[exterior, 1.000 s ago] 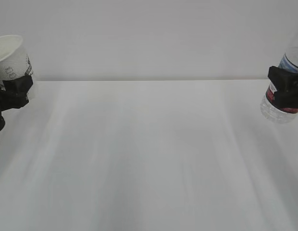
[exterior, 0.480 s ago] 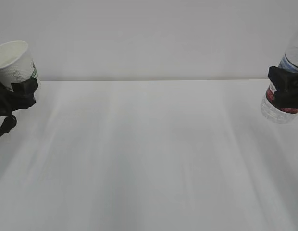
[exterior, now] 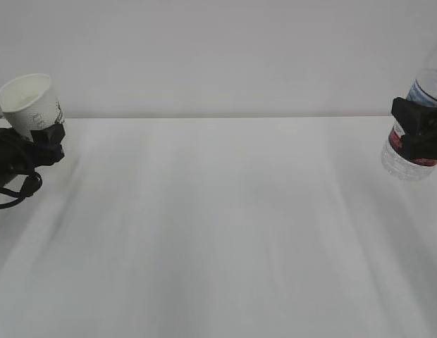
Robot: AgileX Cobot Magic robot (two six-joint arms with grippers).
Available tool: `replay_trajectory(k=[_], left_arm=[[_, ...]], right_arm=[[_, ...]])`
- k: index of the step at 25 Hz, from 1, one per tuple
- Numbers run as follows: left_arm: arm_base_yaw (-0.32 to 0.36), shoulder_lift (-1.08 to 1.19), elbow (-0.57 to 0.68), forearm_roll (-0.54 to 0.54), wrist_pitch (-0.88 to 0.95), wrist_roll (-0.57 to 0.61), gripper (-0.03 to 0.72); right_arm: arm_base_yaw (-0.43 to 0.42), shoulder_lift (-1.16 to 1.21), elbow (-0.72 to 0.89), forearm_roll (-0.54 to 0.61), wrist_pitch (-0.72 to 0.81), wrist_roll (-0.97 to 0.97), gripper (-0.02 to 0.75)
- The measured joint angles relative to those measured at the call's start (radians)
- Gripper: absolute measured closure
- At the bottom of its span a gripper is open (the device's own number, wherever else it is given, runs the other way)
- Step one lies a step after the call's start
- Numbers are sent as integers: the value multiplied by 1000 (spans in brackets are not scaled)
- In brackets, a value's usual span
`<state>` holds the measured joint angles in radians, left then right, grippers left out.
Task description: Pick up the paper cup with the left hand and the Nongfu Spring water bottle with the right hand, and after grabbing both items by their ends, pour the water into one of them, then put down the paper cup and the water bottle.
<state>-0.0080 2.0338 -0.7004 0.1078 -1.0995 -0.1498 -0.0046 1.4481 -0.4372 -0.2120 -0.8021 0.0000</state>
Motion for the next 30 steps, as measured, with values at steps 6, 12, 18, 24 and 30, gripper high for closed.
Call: replay_trajectory(k=[6,12,18,24,30], left_arm=[[7,81,-58,-23,-4,4,206],[19,158,-102,-25,-4,6,214],[29,221,-124,-27,-41,9,214],[29,234,-126,-27,-63,13,215],[29,235,-128,-27,-63,15,187]], right_arm=[[0,0,0,-6,0,0,297],[0,0,0,-10,0,0,297],[0,0,0,-12,0,0,297],[0,0,0,-12,0,0,297],[0,0,0,-13,0,0,297]])
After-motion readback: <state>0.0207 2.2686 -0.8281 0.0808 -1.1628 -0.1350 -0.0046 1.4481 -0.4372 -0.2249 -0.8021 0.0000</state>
